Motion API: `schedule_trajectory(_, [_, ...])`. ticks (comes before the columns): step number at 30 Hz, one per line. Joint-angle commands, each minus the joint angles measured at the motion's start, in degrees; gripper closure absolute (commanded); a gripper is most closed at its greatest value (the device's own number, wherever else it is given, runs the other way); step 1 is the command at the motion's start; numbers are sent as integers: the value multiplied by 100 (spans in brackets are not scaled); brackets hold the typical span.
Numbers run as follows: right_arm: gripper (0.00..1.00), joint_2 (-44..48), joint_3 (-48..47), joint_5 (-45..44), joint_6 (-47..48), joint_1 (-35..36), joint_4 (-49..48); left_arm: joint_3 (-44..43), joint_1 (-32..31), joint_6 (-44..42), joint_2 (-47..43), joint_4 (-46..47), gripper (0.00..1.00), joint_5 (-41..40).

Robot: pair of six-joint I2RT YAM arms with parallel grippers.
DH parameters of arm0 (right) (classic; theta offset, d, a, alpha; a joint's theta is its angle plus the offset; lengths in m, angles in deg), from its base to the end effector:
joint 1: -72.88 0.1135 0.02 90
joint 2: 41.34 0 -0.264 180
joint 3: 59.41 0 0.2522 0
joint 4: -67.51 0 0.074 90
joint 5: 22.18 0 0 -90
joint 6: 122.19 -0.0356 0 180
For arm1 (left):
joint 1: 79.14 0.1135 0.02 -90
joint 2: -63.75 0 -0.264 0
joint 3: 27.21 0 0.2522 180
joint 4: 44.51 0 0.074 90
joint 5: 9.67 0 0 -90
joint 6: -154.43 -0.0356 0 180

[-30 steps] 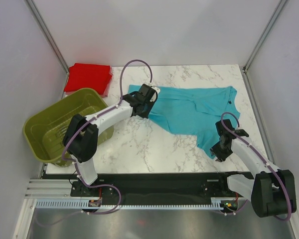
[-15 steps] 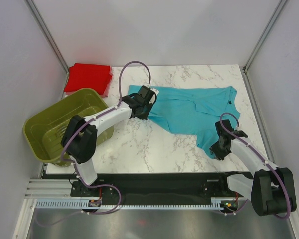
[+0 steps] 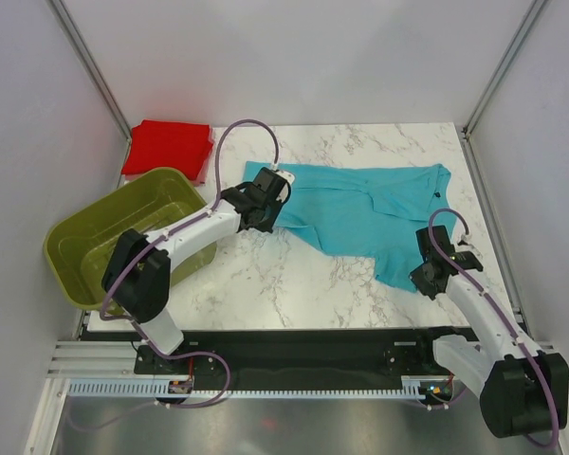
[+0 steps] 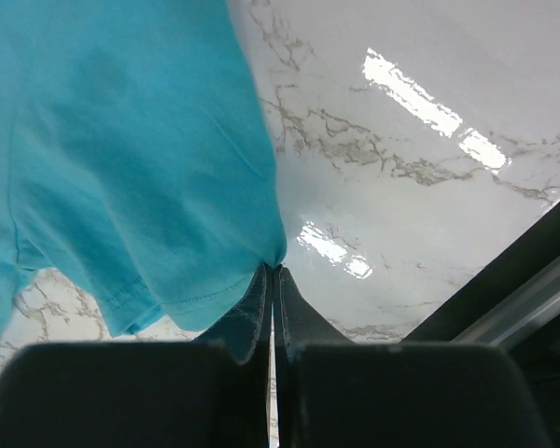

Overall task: Fold and stack the t-shirts
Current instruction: Fold the tshirt

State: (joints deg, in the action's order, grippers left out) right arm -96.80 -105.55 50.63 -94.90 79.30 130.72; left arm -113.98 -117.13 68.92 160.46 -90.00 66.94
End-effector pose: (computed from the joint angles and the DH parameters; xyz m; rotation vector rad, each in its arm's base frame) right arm 0.1518 0.0065 0.1871 1.3392 2.3695 -0.1015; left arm 0.2895 -0.2156 0.2427 0.6326 2.4185 -0.0083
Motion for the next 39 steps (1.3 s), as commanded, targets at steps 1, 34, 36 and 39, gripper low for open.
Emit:
schedule_trajectory(1, [100,79,-356,-574,67,-9,293,147,-6,-1,-371,-44,98,-331])
schedule_trajectory(34, [100,-2609,-3230,-382,2528,-1819,-1175,-1399,899,-317,955,-466,98,-735])
schedule_trajectory(36, [100,-2828,-3353,-399,2510,-1819,-1183,-1619,917,-370,1078,-475,98,-735])
schedule_trajectory(39, [100,-3136,-3652,-408,2361,-1819,-1183,-1979,952,-423,1394,-501,98,-718])
